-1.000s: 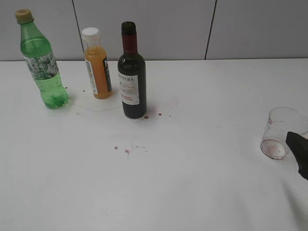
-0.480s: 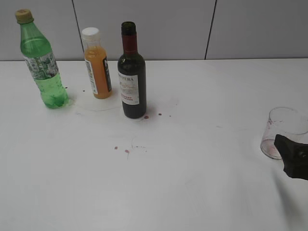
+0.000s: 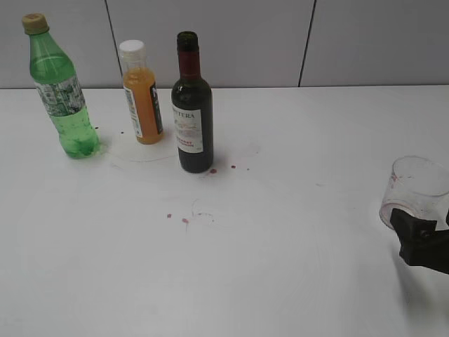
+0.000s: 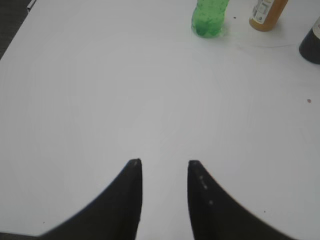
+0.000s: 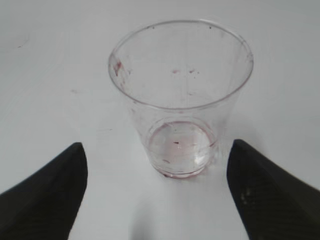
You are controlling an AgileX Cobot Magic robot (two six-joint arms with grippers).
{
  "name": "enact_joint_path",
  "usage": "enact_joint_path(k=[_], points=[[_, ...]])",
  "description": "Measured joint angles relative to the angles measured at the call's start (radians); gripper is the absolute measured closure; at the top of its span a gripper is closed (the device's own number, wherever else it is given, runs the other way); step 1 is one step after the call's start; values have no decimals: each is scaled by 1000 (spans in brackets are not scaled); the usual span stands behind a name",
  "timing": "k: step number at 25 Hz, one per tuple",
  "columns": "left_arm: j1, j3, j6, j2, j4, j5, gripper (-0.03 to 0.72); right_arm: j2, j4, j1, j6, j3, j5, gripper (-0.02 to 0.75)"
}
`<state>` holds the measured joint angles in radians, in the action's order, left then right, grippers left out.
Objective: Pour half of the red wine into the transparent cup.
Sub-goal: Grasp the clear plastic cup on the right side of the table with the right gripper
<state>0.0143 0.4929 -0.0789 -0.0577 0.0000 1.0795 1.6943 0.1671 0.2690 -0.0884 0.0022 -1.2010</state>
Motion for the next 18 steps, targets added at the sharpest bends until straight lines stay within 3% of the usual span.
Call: enact_joint_path(k=[4, 18], points=[[0, 0, 0, 0, 0, 0, 448, 22, 45, 0, 0, 0, -1, 72], [0, 0, 0, 0, 0, 0, 449, 109, 40, 0, -2, -1, -7, 72]])
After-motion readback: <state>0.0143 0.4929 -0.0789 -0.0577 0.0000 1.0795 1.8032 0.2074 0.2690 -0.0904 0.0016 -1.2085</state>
